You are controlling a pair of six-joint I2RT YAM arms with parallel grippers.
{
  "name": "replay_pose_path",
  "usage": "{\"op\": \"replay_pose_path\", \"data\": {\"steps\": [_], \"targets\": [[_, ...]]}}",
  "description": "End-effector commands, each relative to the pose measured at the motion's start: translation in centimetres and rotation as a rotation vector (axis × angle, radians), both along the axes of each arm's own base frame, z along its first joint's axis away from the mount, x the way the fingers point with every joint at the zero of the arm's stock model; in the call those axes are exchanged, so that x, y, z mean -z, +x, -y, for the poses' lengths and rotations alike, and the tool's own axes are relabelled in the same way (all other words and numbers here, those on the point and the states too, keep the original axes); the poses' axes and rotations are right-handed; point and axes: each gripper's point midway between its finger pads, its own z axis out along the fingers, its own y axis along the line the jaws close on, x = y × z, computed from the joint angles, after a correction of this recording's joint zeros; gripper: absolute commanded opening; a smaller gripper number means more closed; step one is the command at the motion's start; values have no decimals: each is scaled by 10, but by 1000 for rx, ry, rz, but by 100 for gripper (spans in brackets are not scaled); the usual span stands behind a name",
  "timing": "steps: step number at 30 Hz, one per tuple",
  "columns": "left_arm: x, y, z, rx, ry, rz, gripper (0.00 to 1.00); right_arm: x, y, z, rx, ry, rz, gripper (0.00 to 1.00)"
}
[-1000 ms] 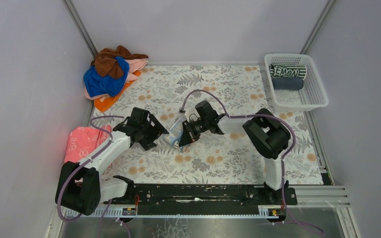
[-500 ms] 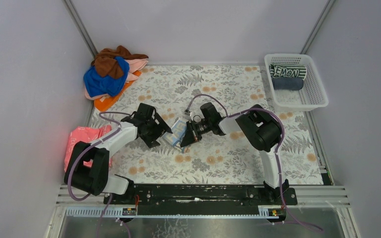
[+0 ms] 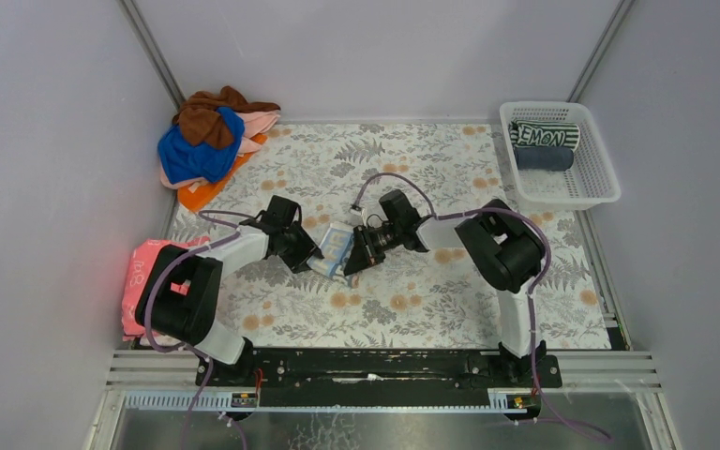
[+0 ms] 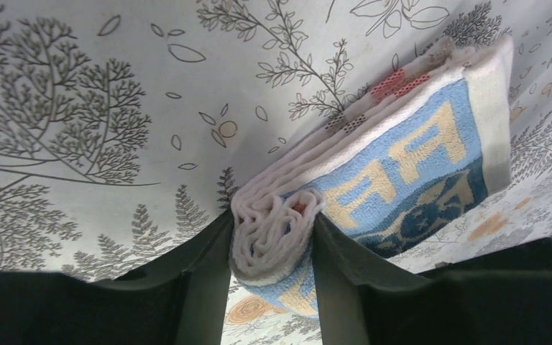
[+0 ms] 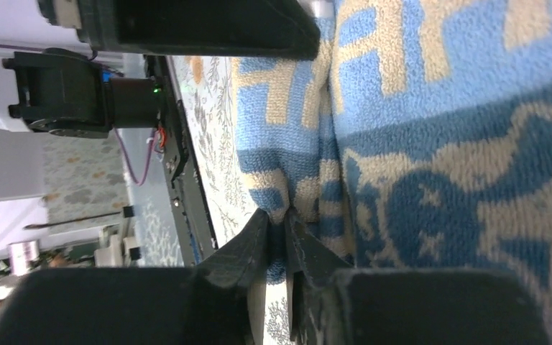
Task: Roll the towels
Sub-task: Roll the towel at the center of the board.
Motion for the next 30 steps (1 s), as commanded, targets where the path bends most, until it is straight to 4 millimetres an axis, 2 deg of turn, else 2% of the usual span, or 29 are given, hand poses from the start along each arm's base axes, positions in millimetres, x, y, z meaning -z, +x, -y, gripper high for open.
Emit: {"op": "replay_pose_path", "data": {"steps": [1,3,8,10,12,15,21,30], "targets": [[29,-18,-13,19,81,-74,37,-14,16,13,56,-90,188,23],[31,-19,-14,23,85,-83,31,-25,19,17,56,-127,281,32],[34,-22,-16,30,99,-94,27,-44,20,24,39,-246,555,51],[34,-23,-17,32,104,-97,26,-49,17,26,23,-297,683,60],[35,-25,-18,34,108,-103,26,-55,9,22,-9,-332,827,64],[36,-26,-18,34,108,-108,26,-62,4,18,-33,-390,1016,65],[36,-26,-19,36,111,-109,26,-55,-9,2,-115,-486,1254,66],[38,-26,-18,43,113,-115,26,-13,-10,-3,-228,-639,1354,63]]}}
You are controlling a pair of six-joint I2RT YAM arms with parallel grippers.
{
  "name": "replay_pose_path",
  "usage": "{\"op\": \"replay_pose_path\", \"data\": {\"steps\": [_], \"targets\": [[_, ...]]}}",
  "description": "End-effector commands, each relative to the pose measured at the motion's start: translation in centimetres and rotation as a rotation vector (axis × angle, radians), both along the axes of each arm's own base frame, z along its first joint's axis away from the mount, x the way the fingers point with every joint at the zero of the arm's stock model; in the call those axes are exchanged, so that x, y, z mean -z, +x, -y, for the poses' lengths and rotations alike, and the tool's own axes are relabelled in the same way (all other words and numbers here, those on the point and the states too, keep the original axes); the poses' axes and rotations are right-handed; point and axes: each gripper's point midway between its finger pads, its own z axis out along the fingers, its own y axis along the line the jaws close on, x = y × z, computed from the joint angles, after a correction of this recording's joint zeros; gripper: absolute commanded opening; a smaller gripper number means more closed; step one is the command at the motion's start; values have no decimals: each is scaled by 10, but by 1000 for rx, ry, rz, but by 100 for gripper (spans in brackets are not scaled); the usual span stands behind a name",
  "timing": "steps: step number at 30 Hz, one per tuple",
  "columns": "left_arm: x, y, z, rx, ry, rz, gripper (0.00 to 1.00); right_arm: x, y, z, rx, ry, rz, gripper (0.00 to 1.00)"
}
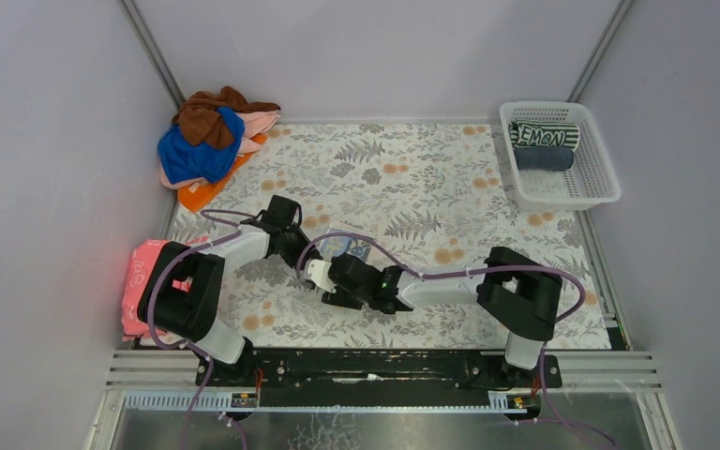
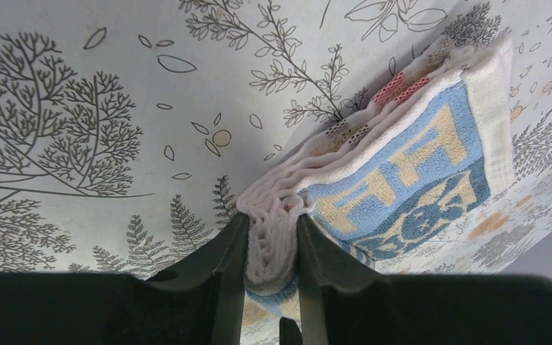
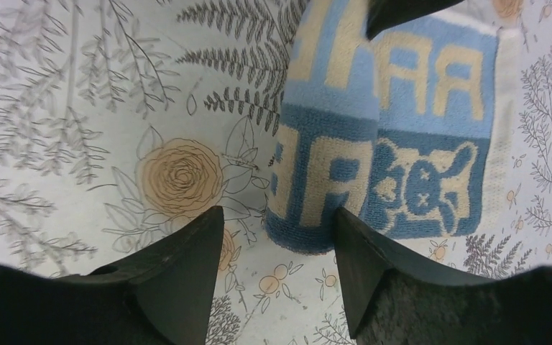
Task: Roll the towels
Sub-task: Roll the towel at the center of the board.
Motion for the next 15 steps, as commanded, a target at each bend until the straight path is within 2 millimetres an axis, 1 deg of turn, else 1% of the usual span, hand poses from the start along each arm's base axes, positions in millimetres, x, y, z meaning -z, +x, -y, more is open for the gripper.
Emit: {"op": "replay_pose_path", "data": {"steps": [1,6,10,11,12,13,14,15], "targets": [[34,-28,-23,20,128,-118,26,0,18,-5,10,-54,127,63],[37,-29,-23,27,129,-128,26,25,22,2,10,-131,136,57],[38,-29,-23,37,133,-127,26,41,20,6,3,-170,124,55],[38,-29,-23,39,134,-126,26,44,20,7,0,-177,115,51],[38,-29,-24,41,136,-127,26,47,19,7,-4,-183,100,42],[38,-29,-23,45,138,-128,27,49,18,8,-4,-188,76,27],[38,-28,-24,48,141,-129,27,50,16,8,-4,-186,49,18],[38,-27,-24,50,145,-127,28,49,15,8,-3,-177,23,12]]}}
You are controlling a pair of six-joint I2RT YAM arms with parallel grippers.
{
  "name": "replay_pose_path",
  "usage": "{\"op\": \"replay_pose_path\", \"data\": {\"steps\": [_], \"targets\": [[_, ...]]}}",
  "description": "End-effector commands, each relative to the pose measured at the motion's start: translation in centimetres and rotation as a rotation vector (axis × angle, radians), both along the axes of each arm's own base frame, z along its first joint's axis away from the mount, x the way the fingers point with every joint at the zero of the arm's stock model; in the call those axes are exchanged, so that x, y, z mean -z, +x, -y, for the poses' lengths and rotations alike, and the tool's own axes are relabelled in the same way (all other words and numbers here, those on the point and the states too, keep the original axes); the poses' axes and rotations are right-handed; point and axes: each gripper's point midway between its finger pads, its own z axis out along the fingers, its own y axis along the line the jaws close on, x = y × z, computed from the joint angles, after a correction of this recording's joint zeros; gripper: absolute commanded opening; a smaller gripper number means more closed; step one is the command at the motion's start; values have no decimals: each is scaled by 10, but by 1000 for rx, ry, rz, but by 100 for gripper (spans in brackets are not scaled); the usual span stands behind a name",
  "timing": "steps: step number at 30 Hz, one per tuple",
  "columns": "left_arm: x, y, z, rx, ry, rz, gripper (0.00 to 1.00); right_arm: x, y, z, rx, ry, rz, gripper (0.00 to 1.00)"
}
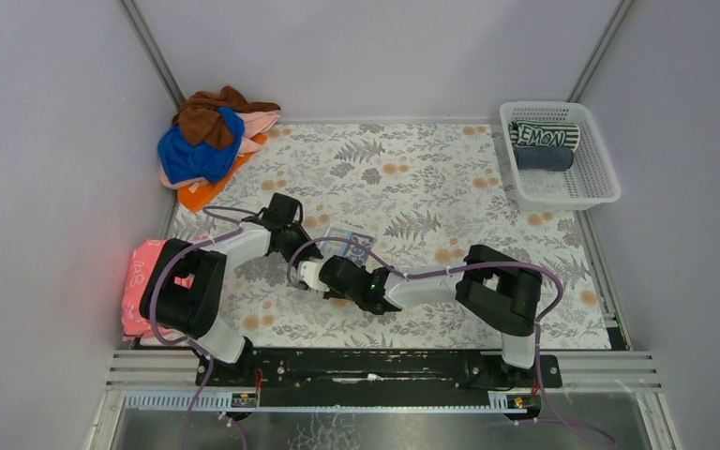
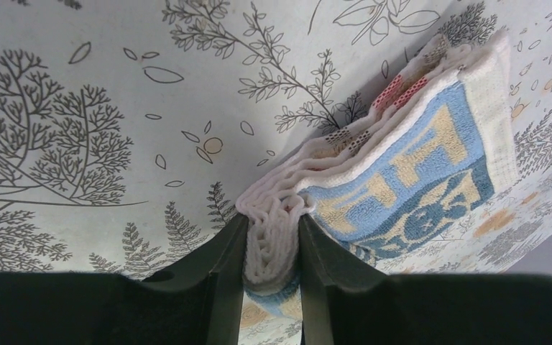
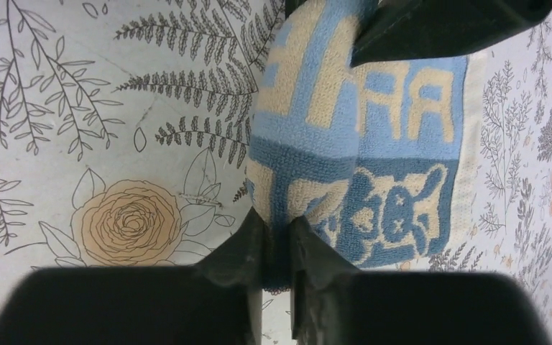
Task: Roll the towels
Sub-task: Roll the towel at the center of the board.
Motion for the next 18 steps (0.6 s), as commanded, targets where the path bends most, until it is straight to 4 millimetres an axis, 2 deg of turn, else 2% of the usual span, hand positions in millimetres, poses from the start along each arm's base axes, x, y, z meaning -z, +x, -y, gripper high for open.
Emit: {"op": "replay_pose_path", "data": {"steps": [1,4,7,10,15,18], "targets": [[35,-28,-26,29,148,-119,29,24,-10,11,-3,-52,-152,7],[24,-20,-27,28,154,-75,35,12,-19,7,-7,34,-314,0],[7,-13,-28,5,147,-12,53,-8,-30,0,-18,171,-527,0],[-9,-10,-32,-33,139,41,63,-20,-34,-5,-6,283,-713,0],[-40,-14,-44,-100,131,144,76,-27,-38,-11,1,427,-1031,0],[-50,-22,-46,-108,116,186,81,-29,-33,-13,37,536,-1212,0]]}}
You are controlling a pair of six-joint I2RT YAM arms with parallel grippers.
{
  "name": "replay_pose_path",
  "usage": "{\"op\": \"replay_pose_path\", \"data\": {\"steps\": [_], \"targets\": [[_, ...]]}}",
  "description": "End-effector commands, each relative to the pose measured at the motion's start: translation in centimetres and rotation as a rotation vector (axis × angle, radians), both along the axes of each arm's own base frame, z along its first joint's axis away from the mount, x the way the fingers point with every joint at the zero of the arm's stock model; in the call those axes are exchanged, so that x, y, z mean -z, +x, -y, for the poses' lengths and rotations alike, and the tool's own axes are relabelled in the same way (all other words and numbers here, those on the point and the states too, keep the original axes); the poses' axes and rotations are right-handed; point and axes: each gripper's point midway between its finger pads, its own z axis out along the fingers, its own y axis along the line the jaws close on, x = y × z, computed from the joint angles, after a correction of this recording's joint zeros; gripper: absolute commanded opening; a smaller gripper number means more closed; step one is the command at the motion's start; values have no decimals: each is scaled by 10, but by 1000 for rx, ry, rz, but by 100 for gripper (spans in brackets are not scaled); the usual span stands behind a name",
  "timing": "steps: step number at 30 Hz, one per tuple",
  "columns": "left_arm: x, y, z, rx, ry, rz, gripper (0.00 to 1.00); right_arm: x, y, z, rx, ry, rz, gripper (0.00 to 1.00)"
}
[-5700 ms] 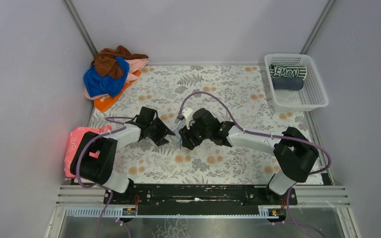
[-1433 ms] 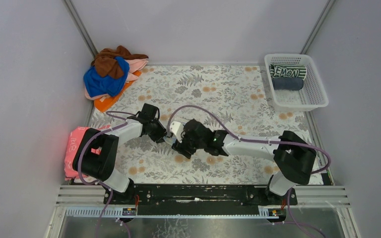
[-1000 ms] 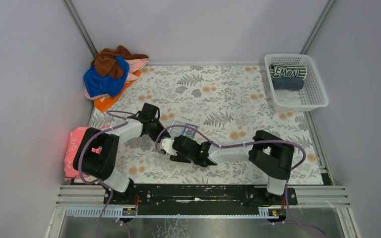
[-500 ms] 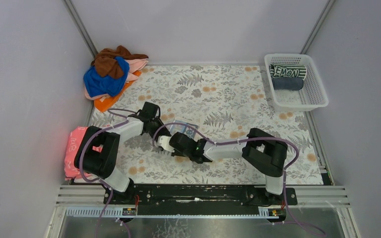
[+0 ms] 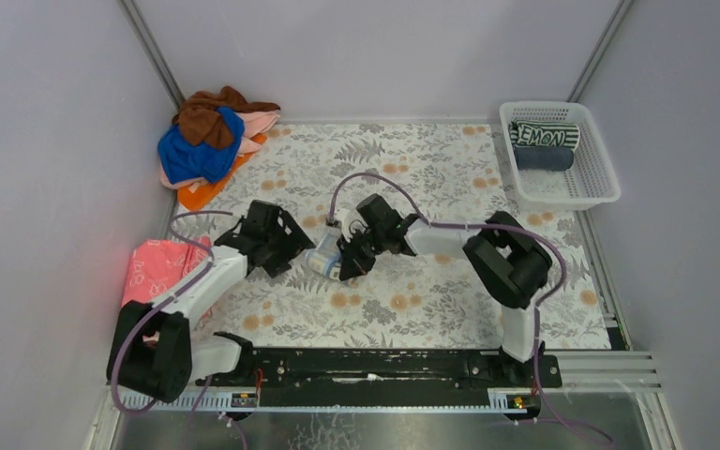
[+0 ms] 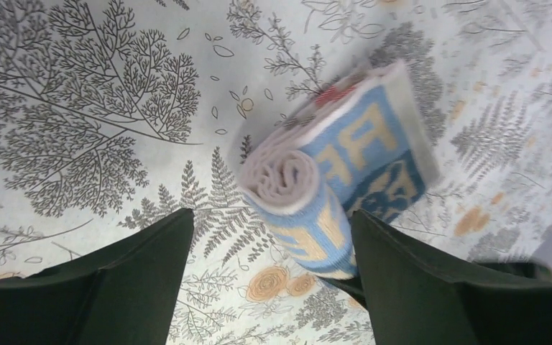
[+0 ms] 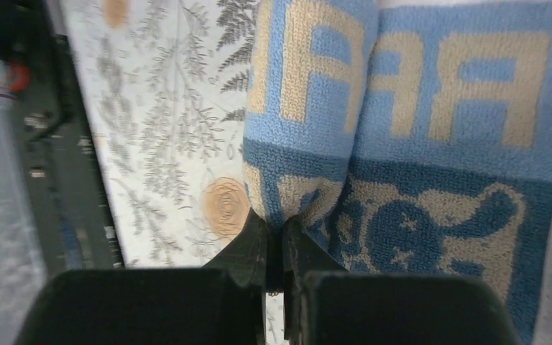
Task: Roll the towels
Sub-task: Roll the towel at the center of the board.
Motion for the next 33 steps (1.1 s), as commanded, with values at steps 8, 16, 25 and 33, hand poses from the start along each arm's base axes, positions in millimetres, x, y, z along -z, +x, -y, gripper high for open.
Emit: {"op": "replay_pose_path", "data": {"steps": [8,16,25,33], "targets": [[-1,-30,8,24,-96,-6,86,-6,-18,-4,76,286,-685,0],[-1,-4,26,43,-144,19,85,22,-14,3,156,255,-827,0],[22,8,24,-8,-113,-21,79,38,-11,7,210,196,-836,1],[66,-18,12,-40,-52,-172,58,23,2,16,247,127,-645,17]]}}
